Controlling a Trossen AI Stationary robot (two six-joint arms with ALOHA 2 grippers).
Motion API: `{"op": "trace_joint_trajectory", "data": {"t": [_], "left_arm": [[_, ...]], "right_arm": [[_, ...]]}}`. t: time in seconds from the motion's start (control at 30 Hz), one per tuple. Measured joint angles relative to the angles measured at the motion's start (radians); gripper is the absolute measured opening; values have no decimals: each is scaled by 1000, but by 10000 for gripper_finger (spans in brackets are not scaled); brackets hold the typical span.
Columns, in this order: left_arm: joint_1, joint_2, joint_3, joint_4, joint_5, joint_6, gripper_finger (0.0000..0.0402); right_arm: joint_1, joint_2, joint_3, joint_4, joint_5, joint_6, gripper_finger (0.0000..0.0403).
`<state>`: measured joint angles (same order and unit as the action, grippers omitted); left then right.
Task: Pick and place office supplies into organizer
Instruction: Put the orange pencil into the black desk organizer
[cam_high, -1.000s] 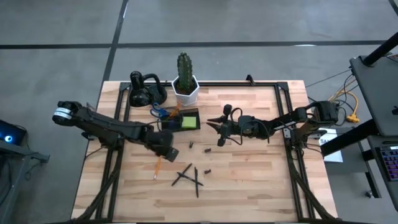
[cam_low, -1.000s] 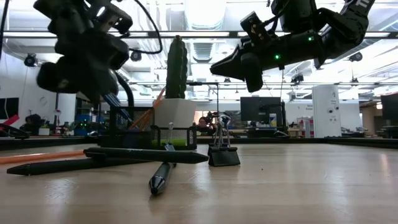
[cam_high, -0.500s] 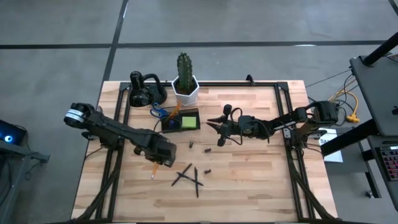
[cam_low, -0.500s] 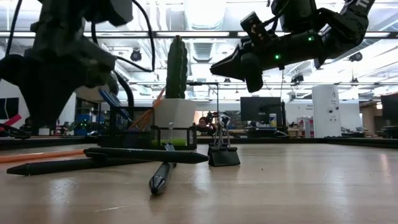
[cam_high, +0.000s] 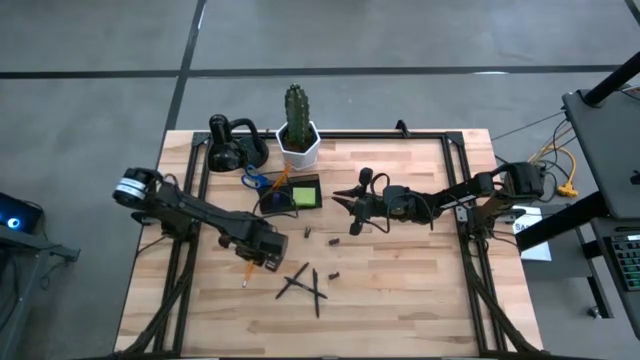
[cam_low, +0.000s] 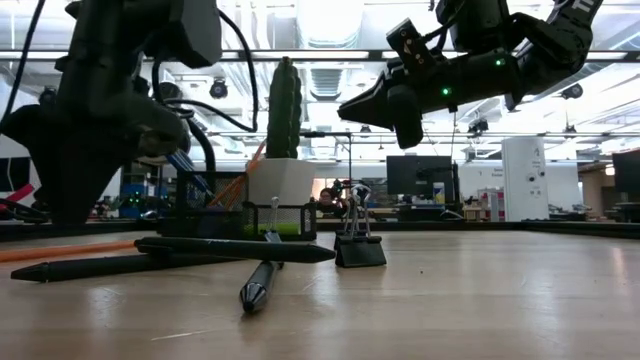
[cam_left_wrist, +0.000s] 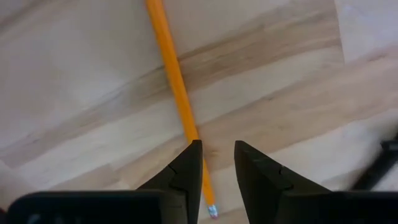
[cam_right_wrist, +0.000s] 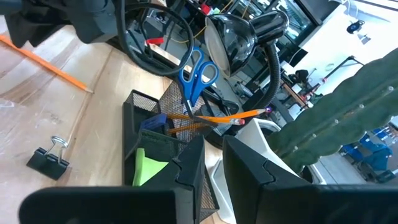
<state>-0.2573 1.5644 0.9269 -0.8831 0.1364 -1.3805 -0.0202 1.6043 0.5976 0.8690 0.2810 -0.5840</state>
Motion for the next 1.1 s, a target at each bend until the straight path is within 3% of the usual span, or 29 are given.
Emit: {"op": "trace_joint_trajectory", "data": {"t": [1.1], "left_arm": [[-1,62,-67,11,-93,-80,77]], "right_arm": [[0,0,0,0,0,-1,47]]}}
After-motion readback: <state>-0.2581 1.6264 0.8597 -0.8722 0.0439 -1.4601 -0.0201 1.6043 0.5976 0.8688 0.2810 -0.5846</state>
